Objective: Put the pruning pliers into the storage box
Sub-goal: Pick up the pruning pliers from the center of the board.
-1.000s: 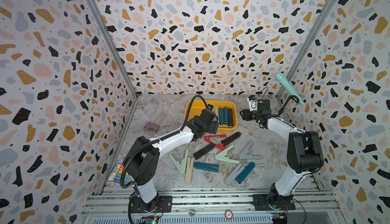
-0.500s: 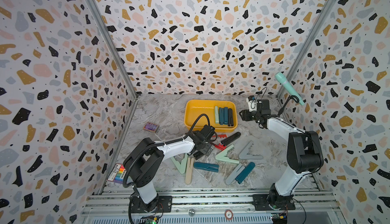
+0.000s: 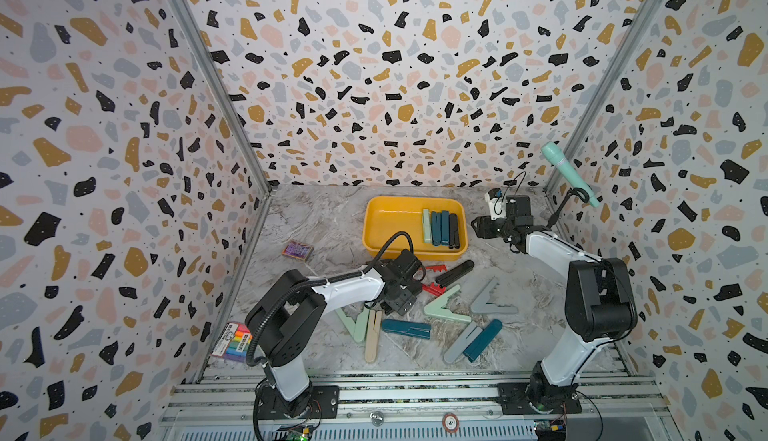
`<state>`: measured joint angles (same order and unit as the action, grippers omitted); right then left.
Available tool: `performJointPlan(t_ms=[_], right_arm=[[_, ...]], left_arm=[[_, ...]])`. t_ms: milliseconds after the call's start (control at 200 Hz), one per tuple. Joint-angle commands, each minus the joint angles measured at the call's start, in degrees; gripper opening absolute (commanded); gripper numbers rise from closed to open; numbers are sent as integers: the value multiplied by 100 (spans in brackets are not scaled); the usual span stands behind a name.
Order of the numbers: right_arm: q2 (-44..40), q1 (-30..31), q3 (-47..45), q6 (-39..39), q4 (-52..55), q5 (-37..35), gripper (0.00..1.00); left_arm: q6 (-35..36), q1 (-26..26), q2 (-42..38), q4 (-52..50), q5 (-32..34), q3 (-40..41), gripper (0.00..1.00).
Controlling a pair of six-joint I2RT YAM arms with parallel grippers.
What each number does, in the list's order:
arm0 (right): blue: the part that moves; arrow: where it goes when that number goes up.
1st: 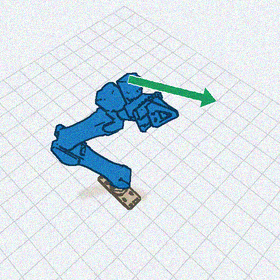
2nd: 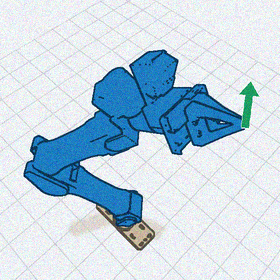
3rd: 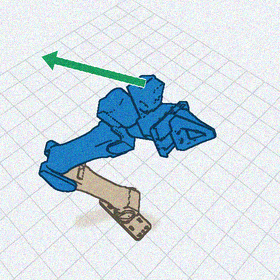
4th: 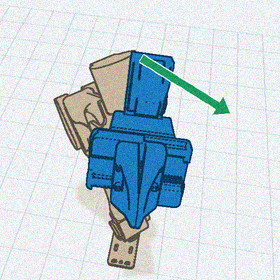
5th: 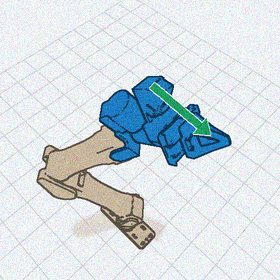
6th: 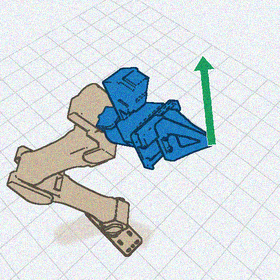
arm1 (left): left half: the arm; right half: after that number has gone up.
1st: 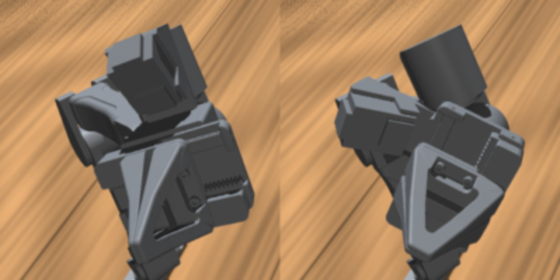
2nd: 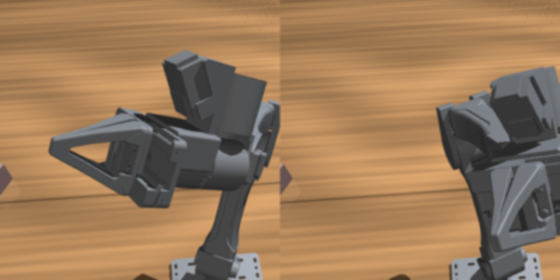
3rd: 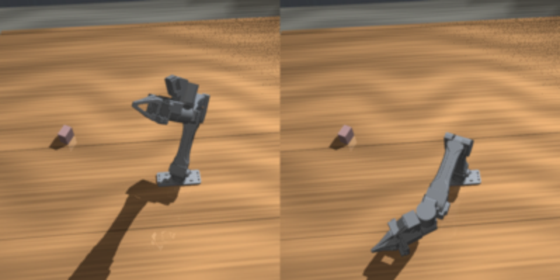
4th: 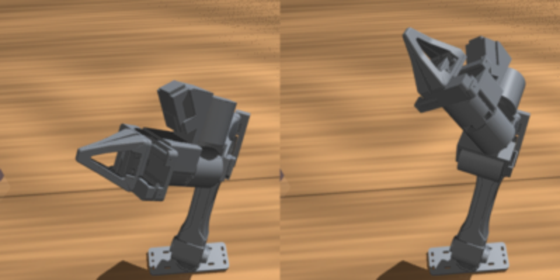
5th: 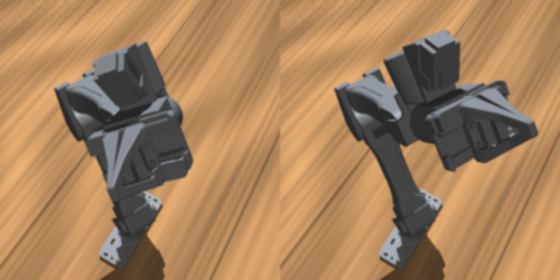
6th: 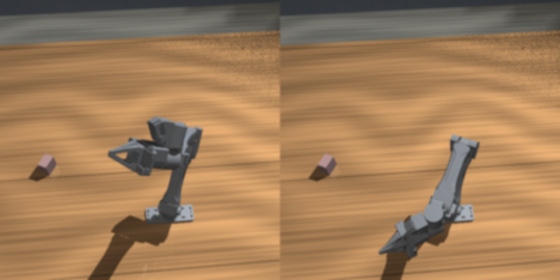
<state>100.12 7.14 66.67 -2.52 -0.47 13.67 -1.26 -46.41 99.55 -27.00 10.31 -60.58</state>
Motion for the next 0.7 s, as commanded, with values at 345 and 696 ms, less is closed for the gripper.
performJointPlan(t_ms=[345, 696], right_arm=[[-68, -2, 47, -63, 126, 19, 68], [-65, -27, 21, -80, 129, 13, 69]], left_arm=[[157, -32, 199, -71, -290, -177, 87], [484, -15, 656, -81, -897, -366, 75]])
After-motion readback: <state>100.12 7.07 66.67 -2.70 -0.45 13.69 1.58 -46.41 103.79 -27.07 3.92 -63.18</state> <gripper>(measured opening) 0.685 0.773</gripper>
